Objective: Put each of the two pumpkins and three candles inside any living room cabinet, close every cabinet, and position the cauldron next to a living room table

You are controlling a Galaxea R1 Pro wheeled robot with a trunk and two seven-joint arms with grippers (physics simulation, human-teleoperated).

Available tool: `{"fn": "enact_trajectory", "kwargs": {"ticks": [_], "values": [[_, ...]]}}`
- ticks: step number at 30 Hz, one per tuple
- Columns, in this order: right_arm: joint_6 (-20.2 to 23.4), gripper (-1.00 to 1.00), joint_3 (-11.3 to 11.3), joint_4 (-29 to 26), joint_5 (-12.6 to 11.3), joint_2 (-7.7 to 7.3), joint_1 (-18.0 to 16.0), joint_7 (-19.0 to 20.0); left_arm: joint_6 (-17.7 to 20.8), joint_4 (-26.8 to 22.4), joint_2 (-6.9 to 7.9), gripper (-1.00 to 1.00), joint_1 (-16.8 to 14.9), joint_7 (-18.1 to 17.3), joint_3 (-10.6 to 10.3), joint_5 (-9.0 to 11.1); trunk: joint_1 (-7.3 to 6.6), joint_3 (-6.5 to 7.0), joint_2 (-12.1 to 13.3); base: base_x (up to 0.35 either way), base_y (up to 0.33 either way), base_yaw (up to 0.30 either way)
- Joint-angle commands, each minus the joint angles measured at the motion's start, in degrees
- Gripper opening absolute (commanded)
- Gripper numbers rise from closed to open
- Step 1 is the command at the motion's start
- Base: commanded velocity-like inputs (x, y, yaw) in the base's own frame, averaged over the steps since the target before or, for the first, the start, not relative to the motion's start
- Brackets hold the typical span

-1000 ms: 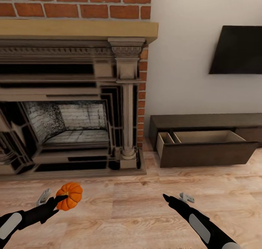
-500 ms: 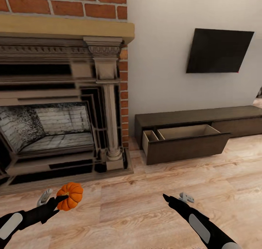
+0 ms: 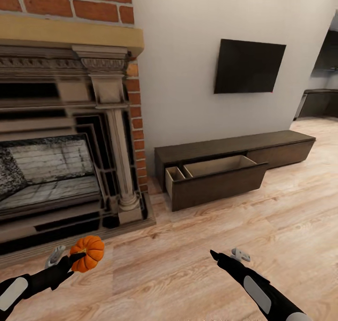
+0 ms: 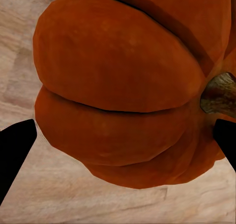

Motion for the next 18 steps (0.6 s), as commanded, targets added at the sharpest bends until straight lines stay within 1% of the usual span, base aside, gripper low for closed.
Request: {"fn": "enact_trajectory", "kwargs": {"ticks": [1,8,13,18], "values": [[0.1,1.0,0.3,0.0,-0.5,-0.06,-0.1,0.0,0.1,0.0,0.06,-1.0,0.0,0.0,-0.2,0.5,-0.01,-0.05,0.0,0.0,0.0,-0.29],[0.1,1.0,0.3,0.1,-0.5,-0.08,-0.1,0.0,0.0,0.1,0.07,-1.0,0.0,0.0,-0.2,0.5,-0.01,-0.05,0.0,0.0,0.0,-0.29],[0.0,1.0,0.3,1.9,-0.5,-0.07,-0.1,0.2,0.0,0.1,0.03,-1.0,0.0,0.0,-0.2,0.7,-0.01,-0.05,0.0,0.0,0.0,-0.29],[0.0,1.0,0.3,2.3,-0.5,-0.05,-0.1,0.4,0.0,0.1,0.05,-1.0,0.0,-0.1,-0.2,0.7,-0.01,-0.05,0.0,0.0,0.0,-0.29]]}}
